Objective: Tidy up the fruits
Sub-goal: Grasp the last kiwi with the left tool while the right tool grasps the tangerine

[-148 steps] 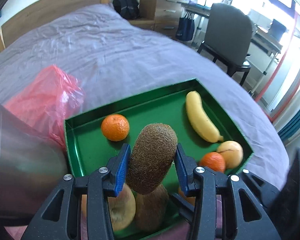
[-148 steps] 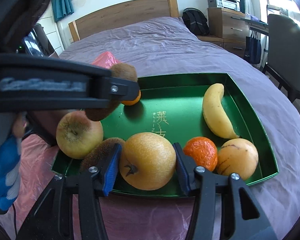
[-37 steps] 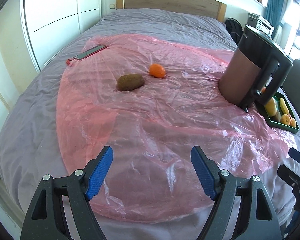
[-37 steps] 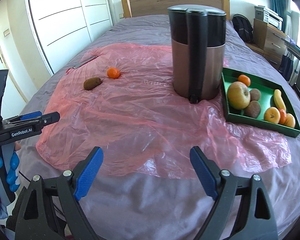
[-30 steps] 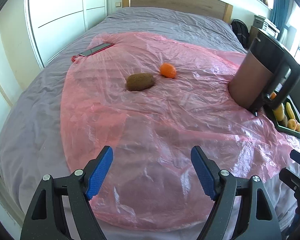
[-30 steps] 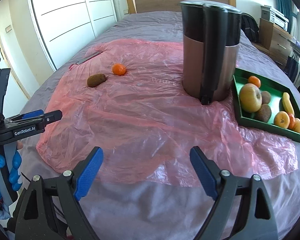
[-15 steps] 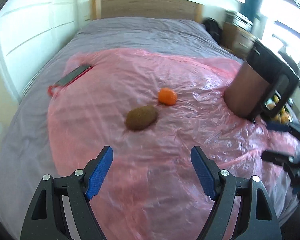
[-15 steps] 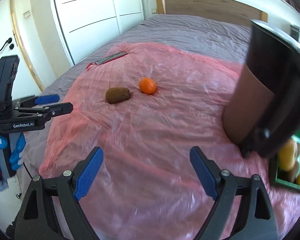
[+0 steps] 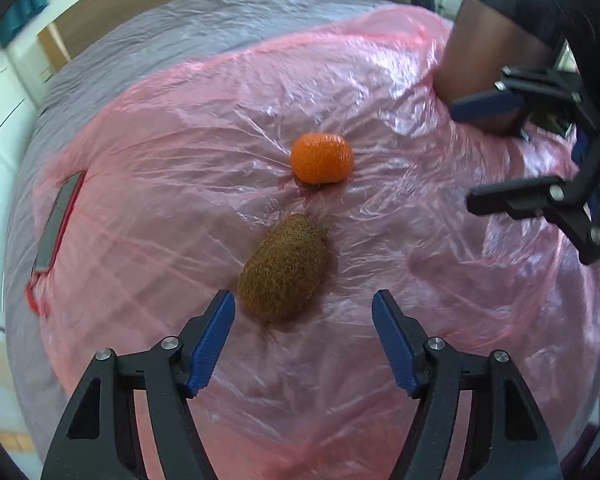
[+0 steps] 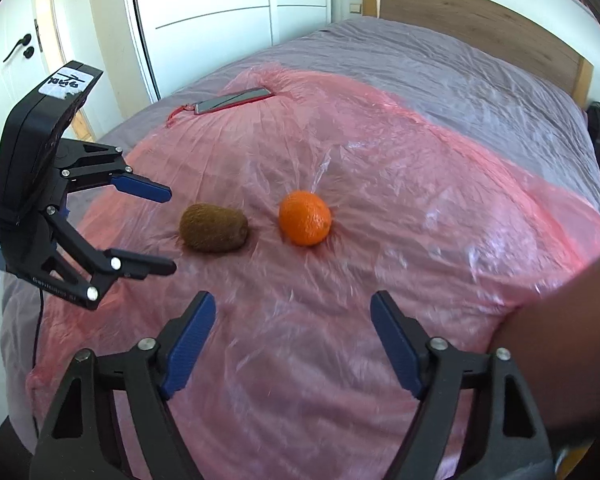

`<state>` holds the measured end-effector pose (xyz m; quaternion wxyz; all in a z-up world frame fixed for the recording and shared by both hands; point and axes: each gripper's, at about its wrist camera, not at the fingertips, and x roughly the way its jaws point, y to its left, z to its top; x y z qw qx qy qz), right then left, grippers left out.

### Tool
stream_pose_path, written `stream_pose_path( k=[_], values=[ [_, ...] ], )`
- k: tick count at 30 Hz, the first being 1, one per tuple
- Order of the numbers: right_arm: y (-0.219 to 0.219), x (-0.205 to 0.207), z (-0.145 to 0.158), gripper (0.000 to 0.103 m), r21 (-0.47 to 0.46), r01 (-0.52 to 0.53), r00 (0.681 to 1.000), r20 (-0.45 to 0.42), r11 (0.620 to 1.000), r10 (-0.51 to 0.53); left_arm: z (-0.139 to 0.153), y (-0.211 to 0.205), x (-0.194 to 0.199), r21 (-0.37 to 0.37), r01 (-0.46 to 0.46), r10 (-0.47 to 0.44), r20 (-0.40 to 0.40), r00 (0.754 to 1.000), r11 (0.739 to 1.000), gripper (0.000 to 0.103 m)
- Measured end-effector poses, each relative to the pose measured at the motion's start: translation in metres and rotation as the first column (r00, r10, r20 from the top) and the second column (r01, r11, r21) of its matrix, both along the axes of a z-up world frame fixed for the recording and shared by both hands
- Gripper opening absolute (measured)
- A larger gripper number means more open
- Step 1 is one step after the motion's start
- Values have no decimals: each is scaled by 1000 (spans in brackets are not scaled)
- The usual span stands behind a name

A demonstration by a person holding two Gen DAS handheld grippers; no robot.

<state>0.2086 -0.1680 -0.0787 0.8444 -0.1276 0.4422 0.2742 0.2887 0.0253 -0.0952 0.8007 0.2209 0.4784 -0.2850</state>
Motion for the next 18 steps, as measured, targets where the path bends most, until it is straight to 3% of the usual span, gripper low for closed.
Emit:
stream_pose_path(
  k=[10,18],
  values=[
    [30,51,-20,103,-47,-64,998,2,997,64,-24,-8,24,8,82,-82,-37,996,997,57],
    [47,71,-33,98,-70,-79,997,-5,994,78,-27,-3,31,-41,66,-68,-51,996,997,47]
  ],
)
